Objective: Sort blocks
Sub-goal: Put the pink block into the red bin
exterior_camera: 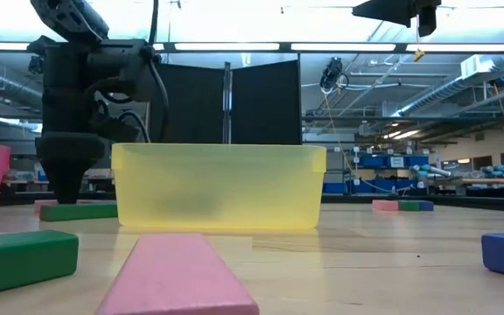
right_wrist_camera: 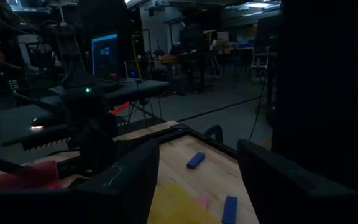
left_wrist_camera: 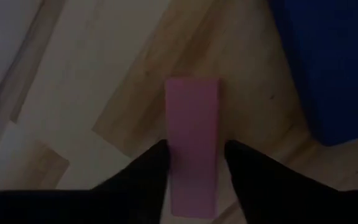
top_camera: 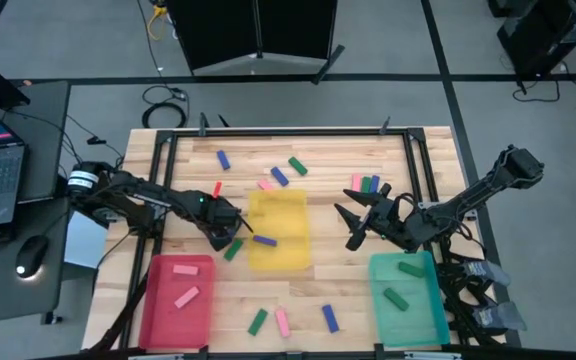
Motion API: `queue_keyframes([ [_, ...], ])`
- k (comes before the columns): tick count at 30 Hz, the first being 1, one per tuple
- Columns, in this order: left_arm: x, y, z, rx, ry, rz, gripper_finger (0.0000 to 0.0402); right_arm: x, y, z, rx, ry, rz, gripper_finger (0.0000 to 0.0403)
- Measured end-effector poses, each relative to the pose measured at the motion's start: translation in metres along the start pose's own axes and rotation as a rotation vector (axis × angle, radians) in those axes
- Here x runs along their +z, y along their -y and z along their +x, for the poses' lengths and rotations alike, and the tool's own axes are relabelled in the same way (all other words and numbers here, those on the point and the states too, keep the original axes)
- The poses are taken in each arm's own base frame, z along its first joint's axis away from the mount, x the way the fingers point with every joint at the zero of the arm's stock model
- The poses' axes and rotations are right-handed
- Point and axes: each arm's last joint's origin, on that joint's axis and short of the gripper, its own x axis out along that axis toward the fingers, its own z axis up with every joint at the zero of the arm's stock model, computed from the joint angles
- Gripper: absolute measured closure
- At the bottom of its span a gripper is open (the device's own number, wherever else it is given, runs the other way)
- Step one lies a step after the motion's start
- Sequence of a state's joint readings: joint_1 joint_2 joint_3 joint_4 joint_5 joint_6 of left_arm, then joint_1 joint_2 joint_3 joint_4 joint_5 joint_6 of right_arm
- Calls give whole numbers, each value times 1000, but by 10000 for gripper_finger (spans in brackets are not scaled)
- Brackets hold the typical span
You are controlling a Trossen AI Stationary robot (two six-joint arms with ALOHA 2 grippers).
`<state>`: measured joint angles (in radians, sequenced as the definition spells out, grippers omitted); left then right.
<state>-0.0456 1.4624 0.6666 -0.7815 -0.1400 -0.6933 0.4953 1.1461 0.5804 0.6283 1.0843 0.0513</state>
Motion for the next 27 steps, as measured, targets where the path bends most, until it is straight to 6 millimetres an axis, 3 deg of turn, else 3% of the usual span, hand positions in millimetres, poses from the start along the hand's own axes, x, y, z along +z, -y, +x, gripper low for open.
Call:
queue_keyframes([
  [4, 0, 0, 0, 0, 1, -2, 306, 0, 0, 0, 0, 0, -1, 178],
  [12, 4, 1, -11, 124, 101, -16, 306, 0, 0, 0, 0, 1, -1, 184],
  [19, 6, 3, -82, 122, 302, -18, 306, 0, 0, 0, 1, 0, -7, 185],
  [22, -2, 7, -118, 13, 339, 66, 306, 1, 0, 0, 1, 3, -6, 188],
  [27, -31, 29, -154, -294, 226, 262, 306, 0, 0, 0, 3, 2, -13, 188],
])
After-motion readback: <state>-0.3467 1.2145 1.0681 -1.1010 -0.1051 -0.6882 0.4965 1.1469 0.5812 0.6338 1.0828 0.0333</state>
